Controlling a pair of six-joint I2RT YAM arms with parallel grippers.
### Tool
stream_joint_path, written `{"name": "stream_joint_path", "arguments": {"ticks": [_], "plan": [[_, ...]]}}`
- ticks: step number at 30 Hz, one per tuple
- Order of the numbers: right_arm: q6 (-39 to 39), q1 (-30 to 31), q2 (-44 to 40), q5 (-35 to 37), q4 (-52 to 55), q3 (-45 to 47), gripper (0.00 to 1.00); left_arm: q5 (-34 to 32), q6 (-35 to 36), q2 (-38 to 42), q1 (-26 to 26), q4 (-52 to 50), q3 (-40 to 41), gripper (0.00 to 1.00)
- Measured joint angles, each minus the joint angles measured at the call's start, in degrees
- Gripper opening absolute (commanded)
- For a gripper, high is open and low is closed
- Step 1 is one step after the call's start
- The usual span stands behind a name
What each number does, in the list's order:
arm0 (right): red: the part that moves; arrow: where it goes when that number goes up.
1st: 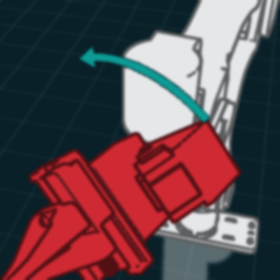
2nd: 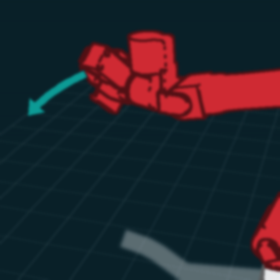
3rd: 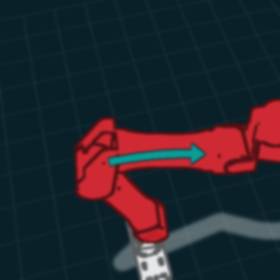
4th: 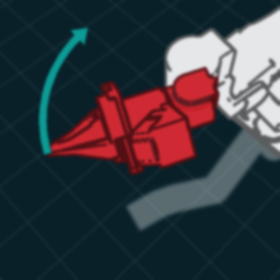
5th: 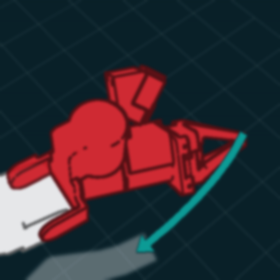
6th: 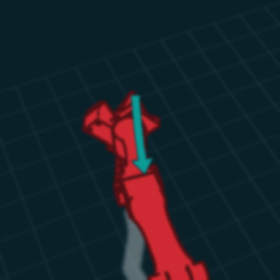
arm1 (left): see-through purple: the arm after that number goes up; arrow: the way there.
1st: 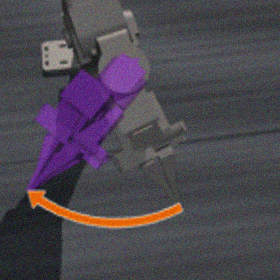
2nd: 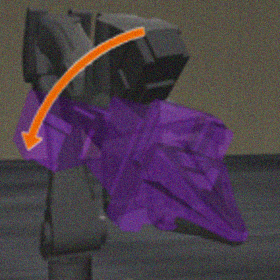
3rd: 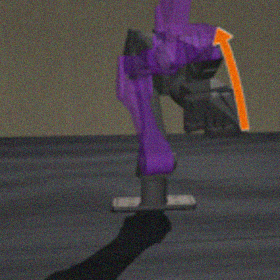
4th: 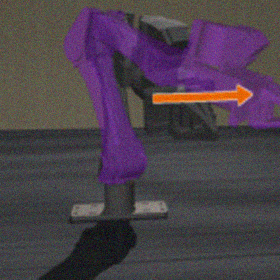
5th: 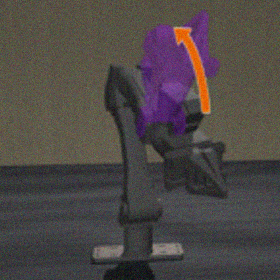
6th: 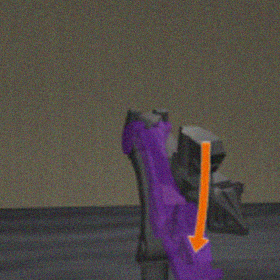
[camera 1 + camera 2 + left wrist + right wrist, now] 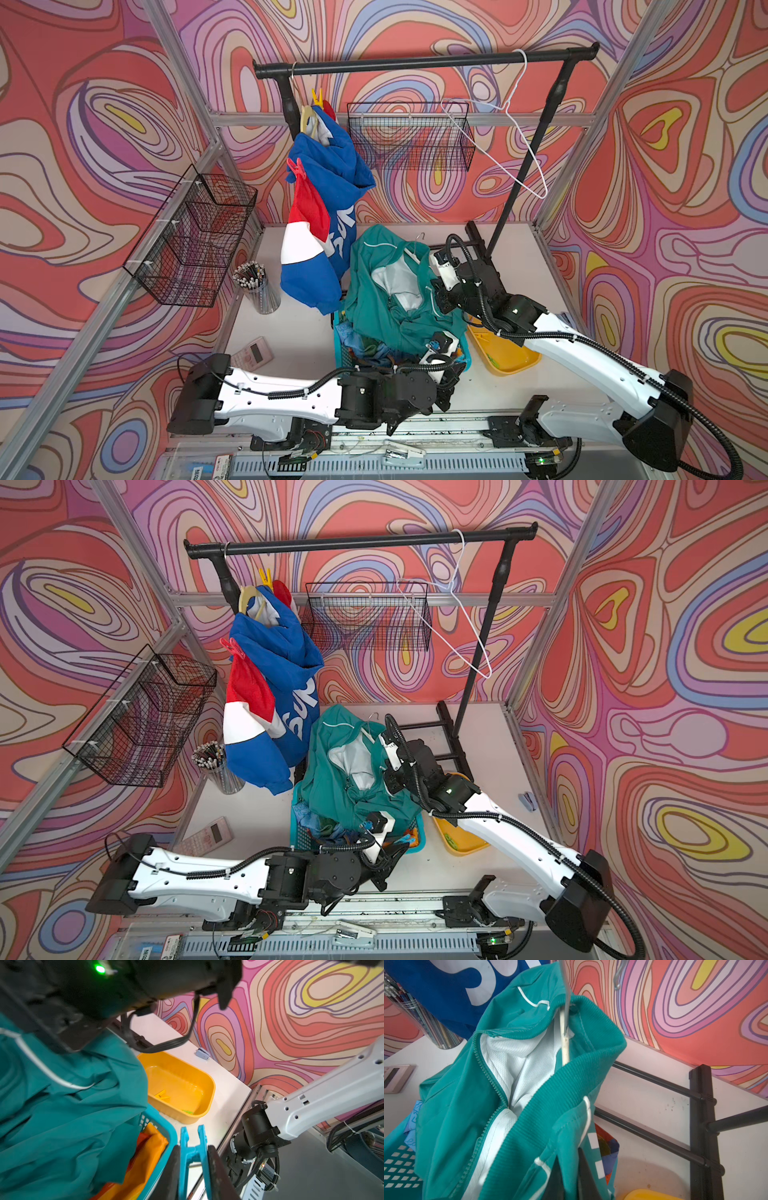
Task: Remove the clothespins securing jackets to the hanger
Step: Place the clothespin in the storage box.
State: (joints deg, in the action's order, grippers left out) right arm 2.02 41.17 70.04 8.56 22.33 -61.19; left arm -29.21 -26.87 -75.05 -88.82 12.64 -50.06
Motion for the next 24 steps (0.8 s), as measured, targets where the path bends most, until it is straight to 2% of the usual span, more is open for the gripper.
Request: {"name": "stream_joint_path", "arguments": {"ticks": [6,12,18,24], "plan": [[0.7,-1.6,0.3,-3.3,0.7,-1.2,0.0,-1.2,11.3,-12.5,-0.1,13.4,-1.2,0.0],[1.4,-2.1,0.5,-4.8,1.4,-1.6,0.0,-1.5,20.8,-27.3,0.4,18.5,-10.1,0.0],[1.9,-2.1,0.5,-5.3,1.7,-1.6,0.0,2.3,22.4,-36.9,5.0,17.9,-19.1,0.0],[2.1,-2.1,0.5,-5.7,1.7,-1.6,0.0,4.2,22.1,-44.8,9.0,12.7,-27.8,0.0]]}}
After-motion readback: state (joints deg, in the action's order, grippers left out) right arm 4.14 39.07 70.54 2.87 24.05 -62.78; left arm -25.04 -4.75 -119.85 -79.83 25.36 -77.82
